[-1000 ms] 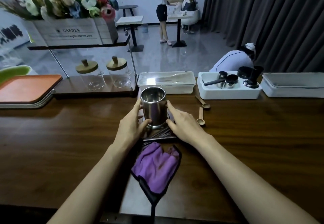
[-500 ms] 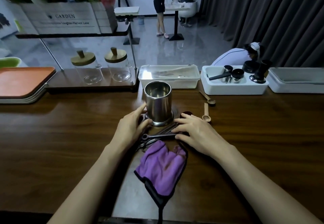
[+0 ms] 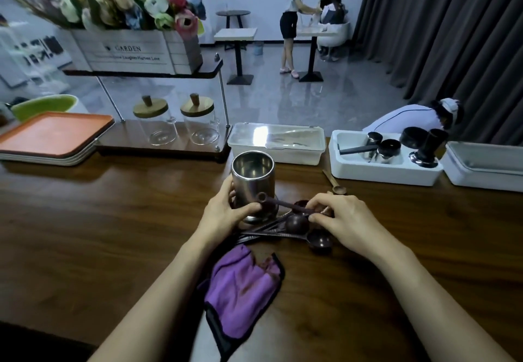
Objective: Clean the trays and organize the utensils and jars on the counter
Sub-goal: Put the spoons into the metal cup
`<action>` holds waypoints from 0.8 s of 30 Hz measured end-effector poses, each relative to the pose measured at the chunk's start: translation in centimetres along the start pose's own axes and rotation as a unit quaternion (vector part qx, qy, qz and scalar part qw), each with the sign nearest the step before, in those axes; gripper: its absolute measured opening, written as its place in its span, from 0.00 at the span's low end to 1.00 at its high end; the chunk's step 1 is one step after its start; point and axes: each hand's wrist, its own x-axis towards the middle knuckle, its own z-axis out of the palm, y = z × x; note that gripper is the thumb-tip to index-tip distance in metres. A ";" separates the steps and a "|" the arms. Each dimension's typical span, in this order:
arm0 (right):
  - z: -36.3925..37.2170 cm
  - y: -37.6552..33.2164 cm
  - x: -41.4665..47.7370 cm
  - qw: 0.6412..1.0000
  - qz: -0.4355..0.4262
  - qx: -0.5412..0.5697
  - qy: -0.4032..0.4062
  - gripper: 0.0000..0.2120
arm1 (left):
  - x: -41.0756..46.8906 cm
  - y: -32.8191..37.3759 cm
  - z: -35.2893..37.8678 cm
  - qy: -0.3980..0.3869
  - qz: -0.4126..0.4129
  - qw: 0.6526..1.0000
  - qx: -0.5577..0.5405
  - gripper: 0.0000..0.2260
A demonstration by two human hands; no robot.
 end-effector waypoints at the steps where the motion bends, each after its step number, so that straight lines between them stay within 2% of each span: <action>1: -0.2 0.4 0.1 0.999 0.006 0.031 -0.013 0.09 | 0.0 0.0 0.4 0.012 -0.004 1.000 0.001 0.37; 5: -1.0 1.8 0.0 0.991 0.019 0.123 -0.051 0.20 | -0.8 0.1 1.4 0.059 -0.004 0.998 0.008 0.32; 10: -1.2 2.9 1.1 0.977 0.043 0.209 0.001 0.16 | -1.0 0.0 1.6 0.071 -0.001 0.997 0.010 0.33; 13: -0.9 2.2 2.1 0.951 0.083 0.297 0.024 0.11 | -1.0 0.0 1.6 0.071 0.003 0.997 0.009 0.35; 17: -0.5 1.7 3.1 0.923 0.089 0.374 0.018 0.20 | -1.0 -0.2 1.5 0.066 -0.002 0.998 -0.010 0.36; 20: -0.2 1.8 3.4 0.931 0.064 0.358 0.039 0.12 | -1.1 -0.2 1.4 0.065 0.000 0.998 -0.012 0.36; 24: 0.9 1.8 4.2 0.943 0.077 0.315 0.080 0.03 | -1.0 -0.3 1.5 0.063 -0.004 0.998 -0.016 0.37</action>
